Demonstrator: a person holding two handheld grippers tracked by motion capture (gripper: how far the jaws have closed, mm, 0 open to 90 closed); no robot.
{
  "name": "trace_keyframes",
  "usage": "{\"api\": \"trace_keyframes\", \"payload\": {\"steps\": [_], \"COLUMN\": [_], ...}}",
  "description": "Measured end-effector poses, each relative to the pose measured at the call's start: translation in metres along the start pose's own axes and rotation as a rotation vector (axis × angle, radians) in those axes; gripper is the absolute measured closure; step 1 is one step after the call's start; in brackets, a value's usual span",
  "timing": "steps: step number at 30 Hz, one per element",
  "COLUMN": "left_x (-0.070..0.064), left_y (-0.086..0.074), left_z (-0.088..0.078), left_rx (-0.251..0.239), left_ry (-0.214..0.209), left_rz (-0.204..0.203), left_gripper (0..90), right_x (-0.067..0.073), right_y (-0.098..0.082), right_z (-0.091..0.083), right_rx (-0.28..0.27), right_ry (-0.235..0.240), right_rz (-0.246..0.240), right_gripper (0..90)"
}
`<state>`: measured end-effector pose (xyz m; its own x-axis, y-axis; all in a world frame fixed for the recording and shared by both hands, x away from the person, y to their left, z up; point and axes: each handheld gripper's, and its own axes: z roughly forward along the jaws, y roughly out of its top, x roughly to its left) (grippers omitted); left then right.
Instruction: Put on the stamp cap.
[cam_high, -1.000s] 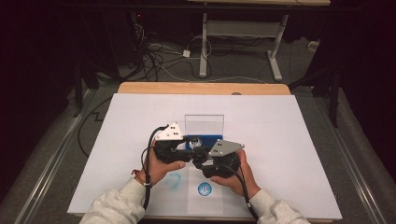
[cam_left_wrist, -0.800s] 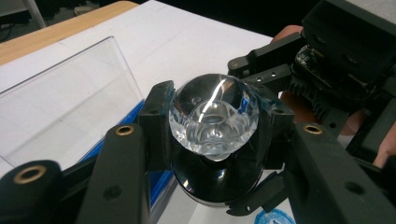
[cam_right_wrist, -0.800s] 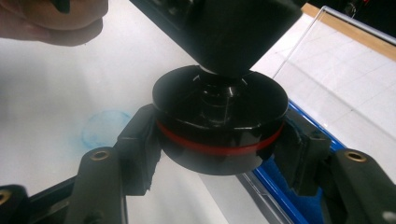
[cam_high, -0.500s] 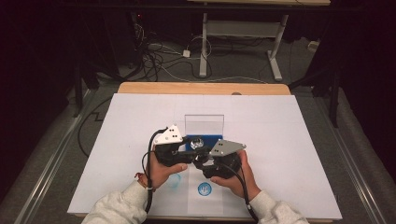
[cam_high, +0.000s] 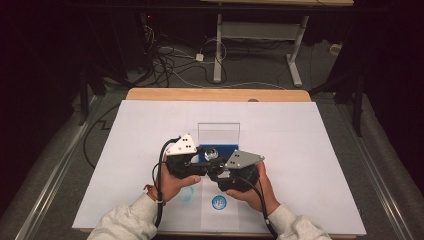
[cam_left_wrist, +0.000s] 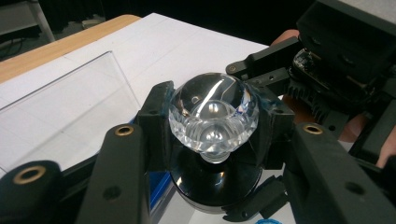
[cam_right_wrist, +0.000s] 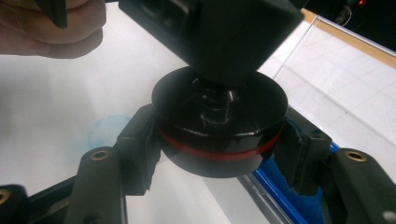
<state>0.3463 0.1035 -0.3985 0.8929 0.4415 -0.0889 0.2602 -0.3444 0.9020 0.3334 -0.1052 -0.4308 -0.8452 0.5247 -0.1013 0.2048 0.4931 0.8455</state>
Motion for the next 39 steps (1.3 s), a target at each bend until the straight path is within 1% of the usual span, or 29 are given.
{"api": "trace_keyframes", "payload": {"steps": [2,3,5,7,8,10,18,25,29,33,36,38,39], "left_x": [0.000,0.000,0.000,0.000,0.000,-0.001,-0.003,-0.004,-0.004,-0.003,-0.002,-0.002,-0.002], "left_y": [-0.001,-0.002,-0.002,-0.002,-0.002,-0.002,0.000,0.001,0.002,0.004,0.003,0.003,0.003], "left_z": [0.001,0.002,0.002,0.002,0.001,0.001,0.001,0.000,-0.003,-0.007,-0.009,-0.010,-0.010], "left_rx": [0.016,0.022,0.024,0.036,0.038,0.043,0.059,0.062,0.057,0.043,0.044,0.045,0.046], "left_ry": [0.007,0.006,0.006,0.007,0.007,0.009,0.025,0.028,0.036,0.045,0.049,0.056,0.059], "left_rz": [0.010,0.010,0.011,0.020,0.020,0.026,0.052,0.061,0.070,0.066,0.068,0.073,0.073], "left_gripper": [54.8,54.8,54.8,54.8,54.8,54.8,54.9,54.8,54.8,54.8,54.8,54.8,54.8], "right_x": [-0.001,-0.001,-0.001,0.000,-0.001,0.000,0.000,-0.001,-0.003,-0.004,-0.003,-0.004,-0.005], "right_y": [-0.002,-0.002,-0.004,-0.004,-0.004,-0.005,-0.006,-0.006,-0.007,-0.009,-0.010,-0.010,-0.011], "right_z": [0.002,0.002,0.003,0.003,0.003,0.003,0.004,0.004,0.003,0.004,0.005,0.006,0.006], "right_rx": [0.010,0.011,0.014,0.017,0.023,0.024,0.018,0.019,0.017,0.034,0.050,0.064,0.074], "right_ry": [0.008,0.005,0.005,0.004,0.008,0.011,0.016,0.014,0.009,0.013,-0.001,-0.019,-0.026], "right_rz": [0.003,-0.005,-0.007,-0.010,-0.018,-0.009,-0.016,-0.024,-0.012,-0.025,-0.039,-0.037,-0.035], "right_gripper": [38.8,38.7,38.7,38.6,38.6,38.6,38.5,38.3,38.1,37.5,34.3,32.4,29.7]}}
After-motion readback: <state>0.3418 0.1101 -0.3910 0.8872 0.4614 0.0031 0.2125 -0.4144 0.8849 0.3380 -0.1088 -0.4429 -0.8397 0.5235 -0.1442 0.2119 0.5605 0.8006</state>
